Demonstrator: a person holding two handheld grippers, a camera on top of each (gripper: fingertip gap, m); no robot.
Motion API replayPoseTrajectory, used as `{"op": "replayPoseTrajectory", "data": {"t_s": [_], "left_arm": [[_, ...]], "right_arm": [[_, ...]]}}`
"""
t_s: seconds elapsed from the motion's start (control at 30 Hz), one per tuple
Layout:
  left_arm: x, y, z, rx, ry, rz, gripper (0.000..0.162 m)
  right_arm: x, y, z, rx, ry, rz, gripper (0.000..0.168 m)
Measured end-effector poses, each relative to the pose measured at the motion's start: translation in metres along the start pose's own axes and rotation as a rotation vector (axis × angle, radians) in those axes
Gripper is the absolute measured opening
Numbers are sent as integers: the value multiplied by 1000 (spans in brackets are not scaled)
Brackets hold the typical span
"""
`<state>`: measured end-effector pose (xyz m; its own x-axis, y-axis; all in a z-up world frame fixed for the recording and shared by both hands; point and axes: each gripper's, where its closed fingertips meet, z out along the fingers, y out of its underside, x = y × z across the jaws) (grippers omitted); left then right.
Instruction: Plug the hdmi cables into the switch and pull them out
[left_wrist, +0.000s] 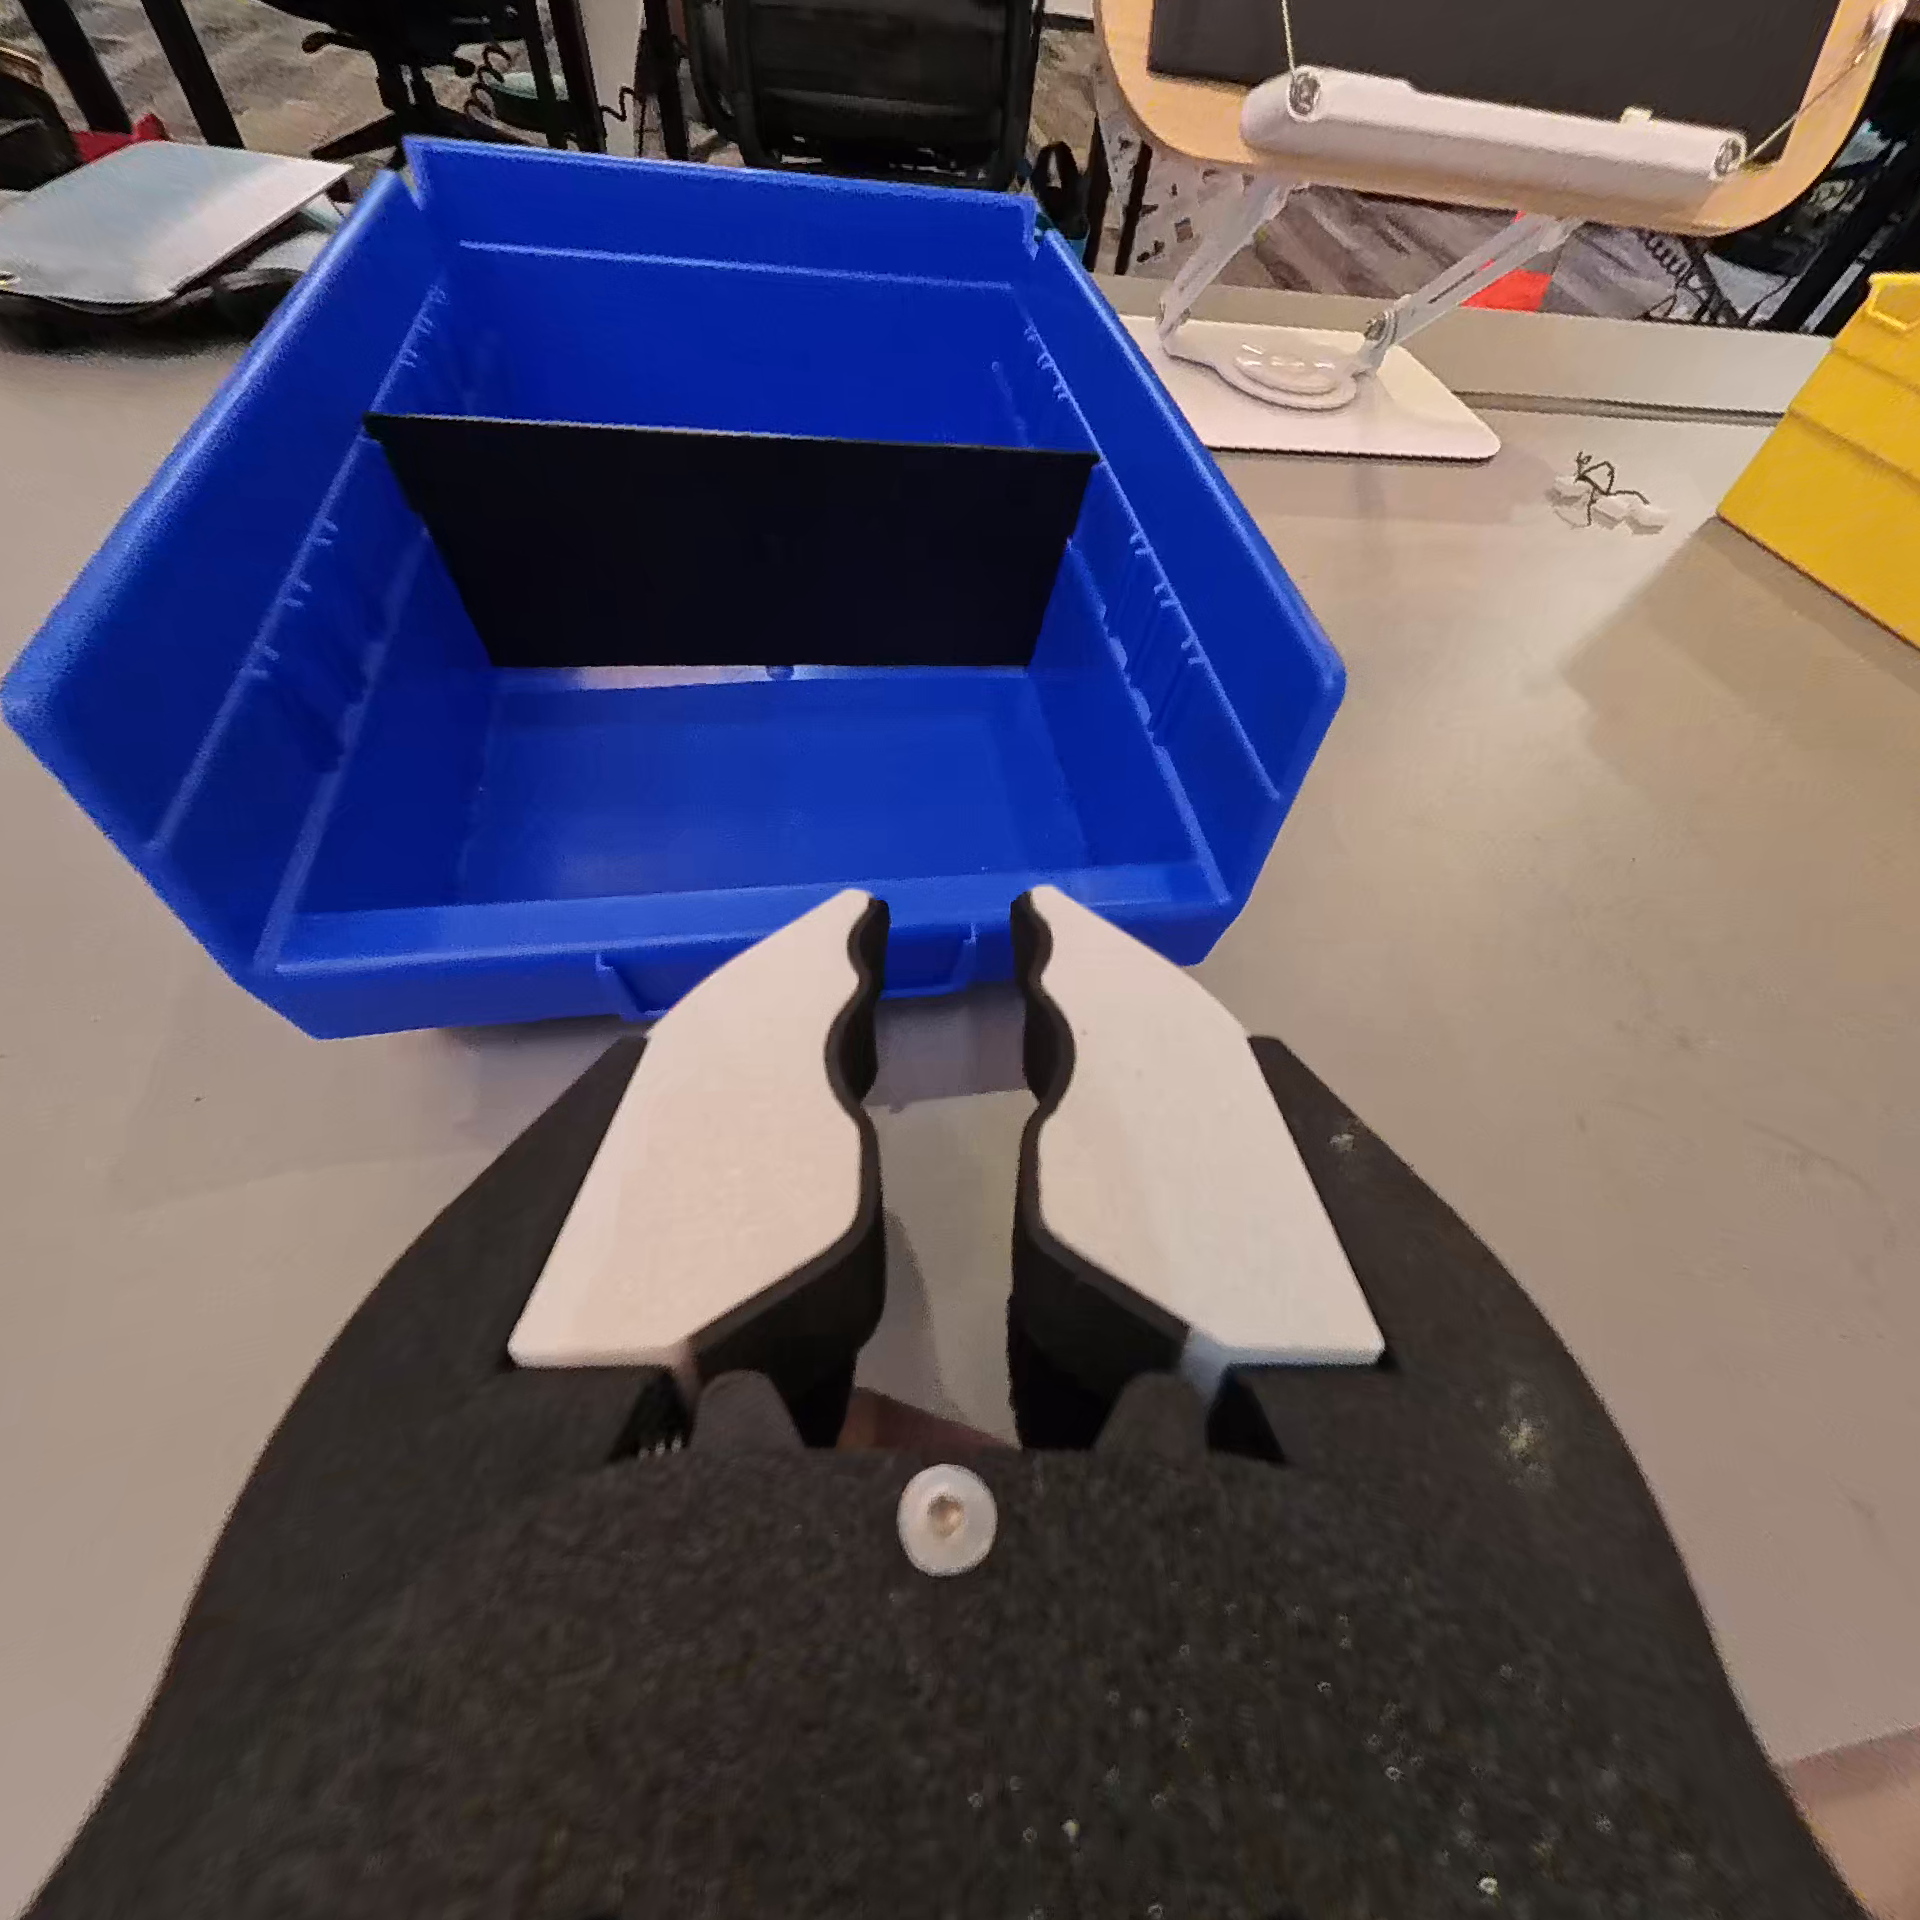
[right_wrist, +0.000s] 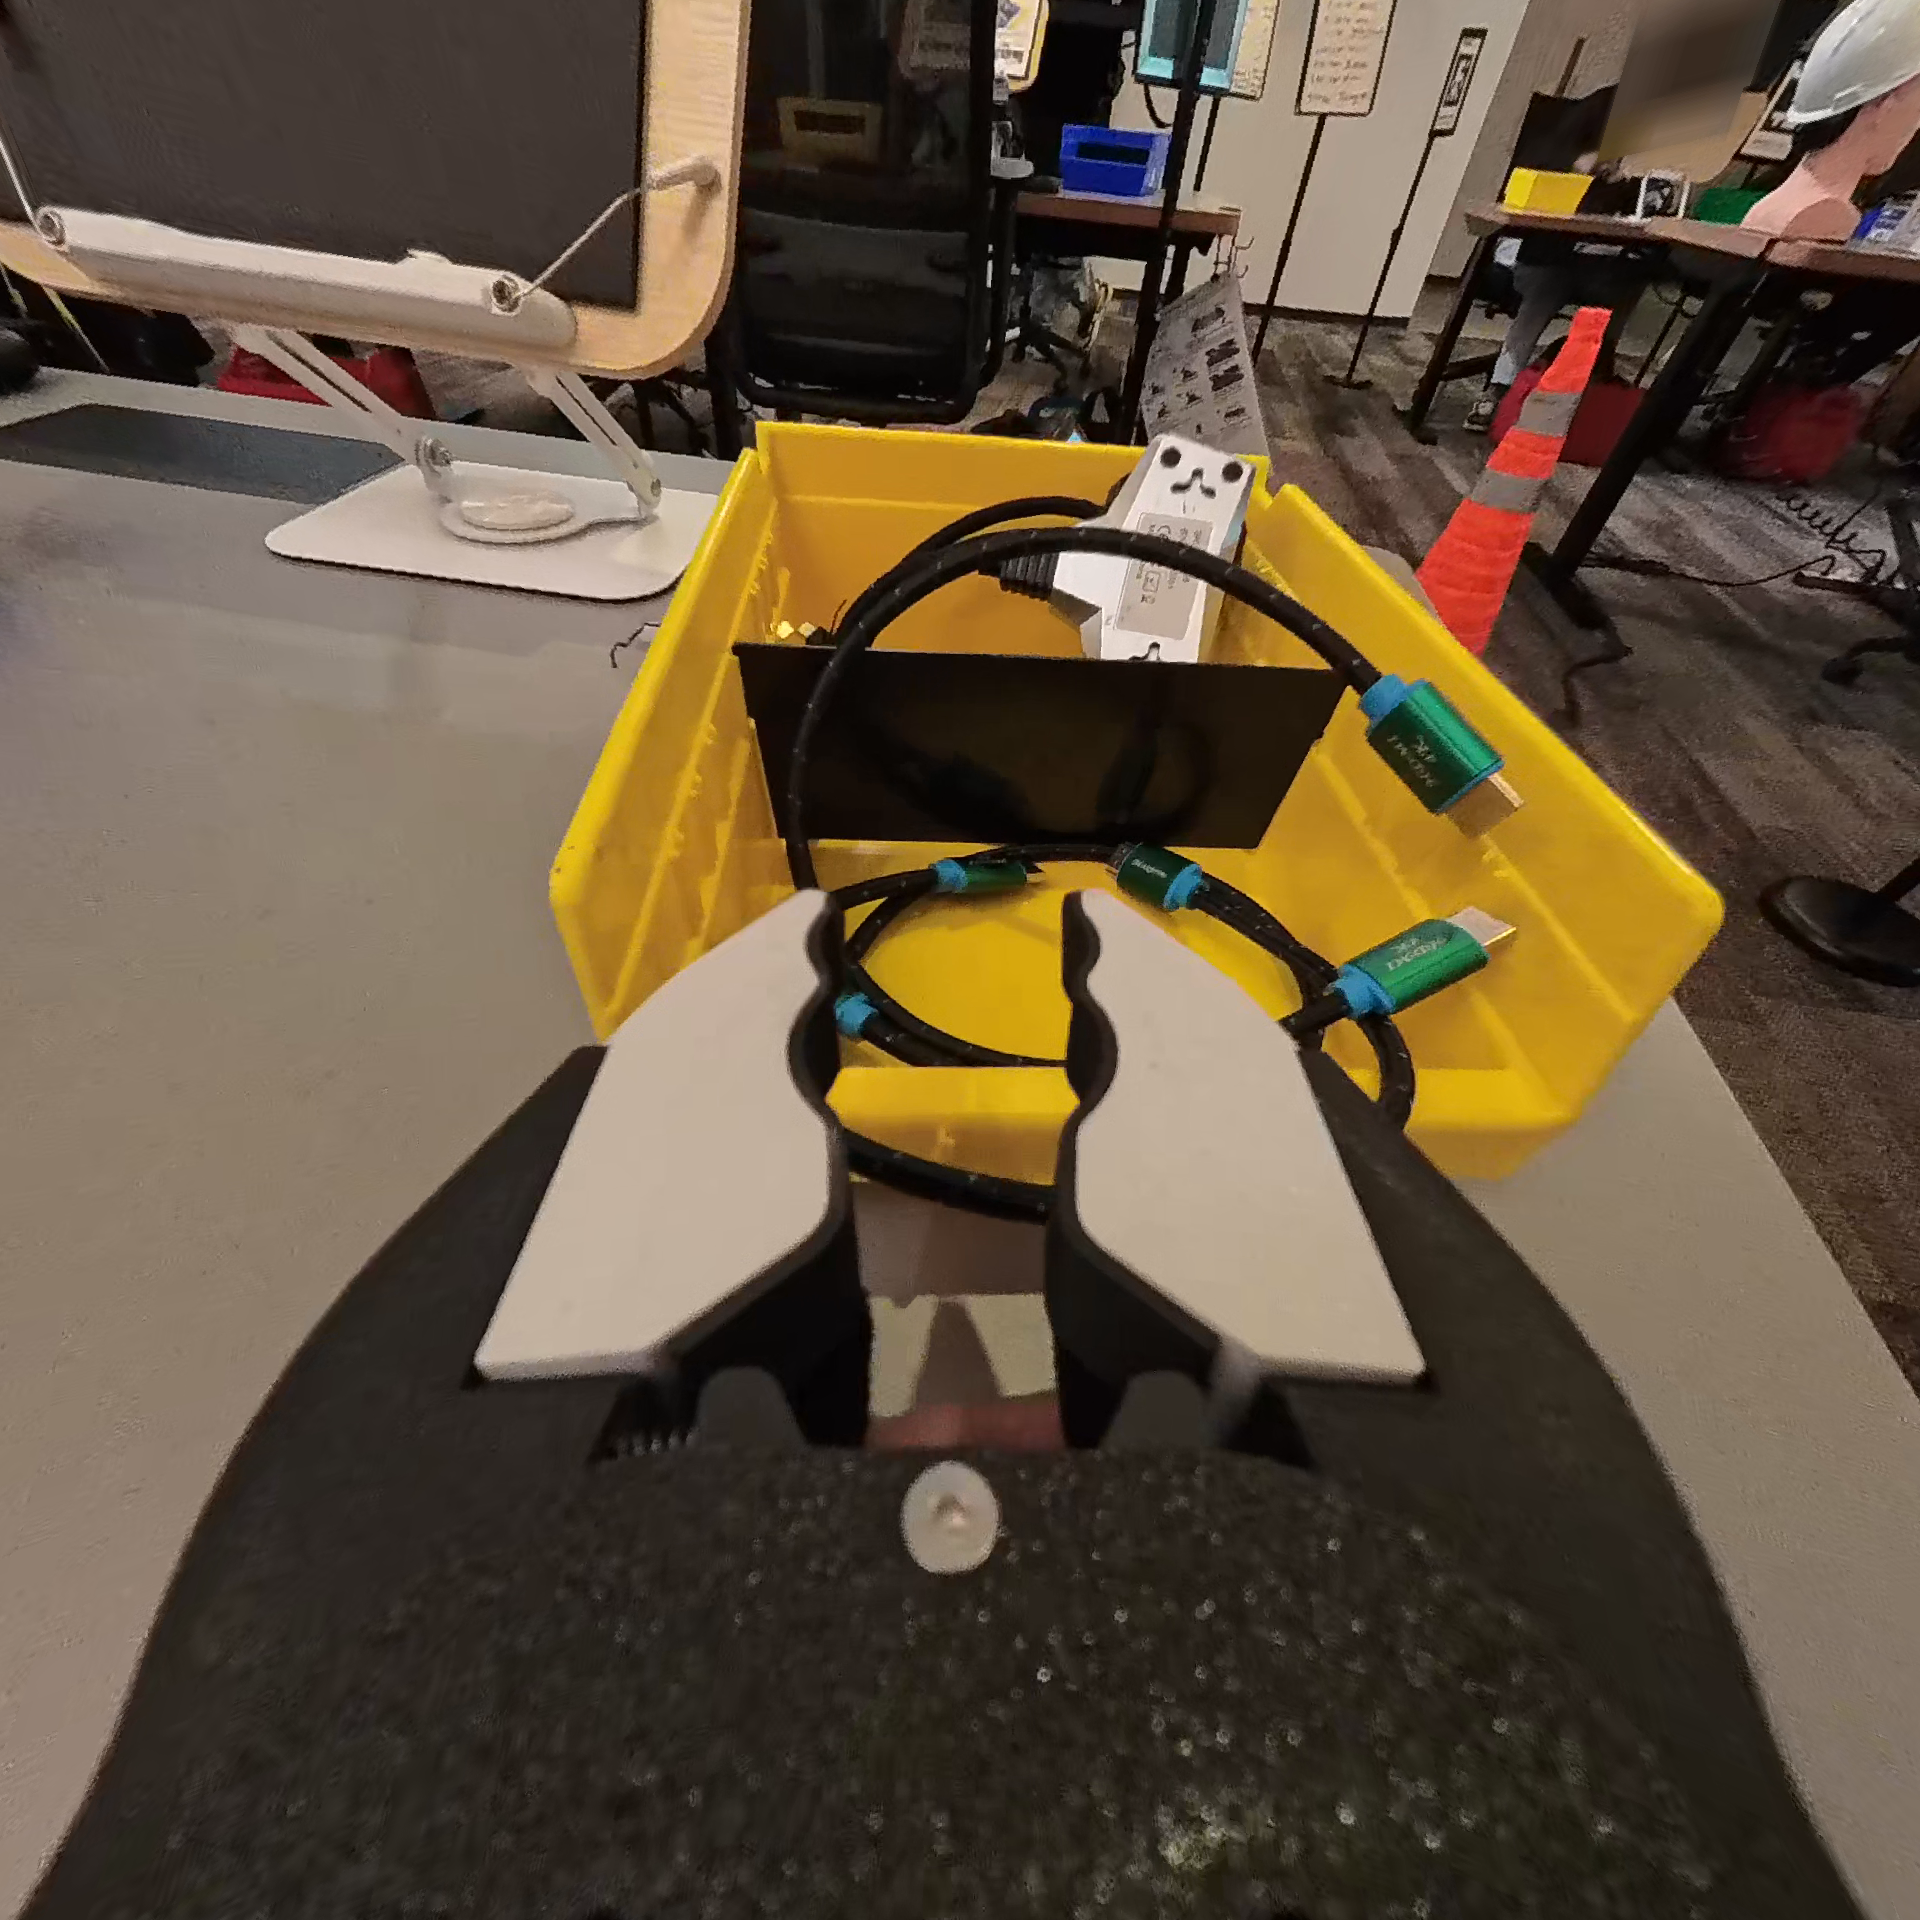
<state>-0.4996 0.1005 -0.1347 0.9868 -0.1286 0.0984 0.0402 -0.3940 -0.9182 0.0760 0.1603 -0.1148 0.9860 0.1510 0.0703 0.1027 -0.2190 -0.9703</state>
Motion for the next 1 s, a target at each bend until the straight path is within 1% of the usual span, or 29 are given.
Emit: {"op": "replayPoseTrajectory", "data": {"t_s": [0.17,0.2,0.23,0.27,0.3,0.33,0.37,0.43,0.47,0.5,0.53,0.57,0.6,0.63,0.7,0.77,0.8,0.83,0.9,0.97,1.0], "left_arm": [[7,2,-1,-8,11,15,23],[8,2,-1,-7,10,29,23],[10,2,-1,-4,11,44,23],[13,0,-1,2,15,57,23],[16,-1,0,7,22,63,23],[21,-1,0,9,33,63,23],[28,-1,1,7,51,63,23],[43,2,4,-3,92,79,23],[51,3,5,-8,106,107,23],[59,5,6,-12,113,142,23],[68,5,6,-10,117,173,23],[79,6,5,-4,132,189,23],[94,6,3,0,160,176,22],[115,5,2,11,211,145,22],[169,7,-2,12,358,103,23],[227,14,-4,-26,478,116,26],[258,16,-6,-38,539,137,28],[286,17,-9,-42,585,159,31],[335,17,-9,-38,626,210,36],[373,13,2,-30,628,233,38],[386,10,12,-31,605,243,40]], "right_arm": [[-9,-2,-9,21,-22,-60,40],[-22,-5,-12,37,-78,-65,40],[-42,-8,-13,51,-178,-64,41],[-62,-9,-15,53,-267,-61,47],[-76,-6,-14,39,-292,-59,56],[-81,1,-7,2,-267,-66,62],[-84,9,1,-43,-231,-80,64],[-84,13,14,-90,-154,-91,65],[-88,11,17,-87,-157,-93,62],[-95,10,16,-78,-180,-84,66],[-104,9,16,-76,-211,-66,76],[-113,9,14,-74,-248,-45,81],[-123,8,10,-77,-286,-30,79],[-131,8,5,-77,-328,-15,73],[-153,8,-10,-68,-432,18,68],[-167,4,-27,-52,-465,21,53],[-167,-4,-37,-17,-450,17,55],[-163,-14,-48,27,-415,6,57],[-135,-38,-68,106,-260,-2,54],[-86,-58,-85,166,-43,33,50],[-60,-61,-91,174,47,54,46]]}}
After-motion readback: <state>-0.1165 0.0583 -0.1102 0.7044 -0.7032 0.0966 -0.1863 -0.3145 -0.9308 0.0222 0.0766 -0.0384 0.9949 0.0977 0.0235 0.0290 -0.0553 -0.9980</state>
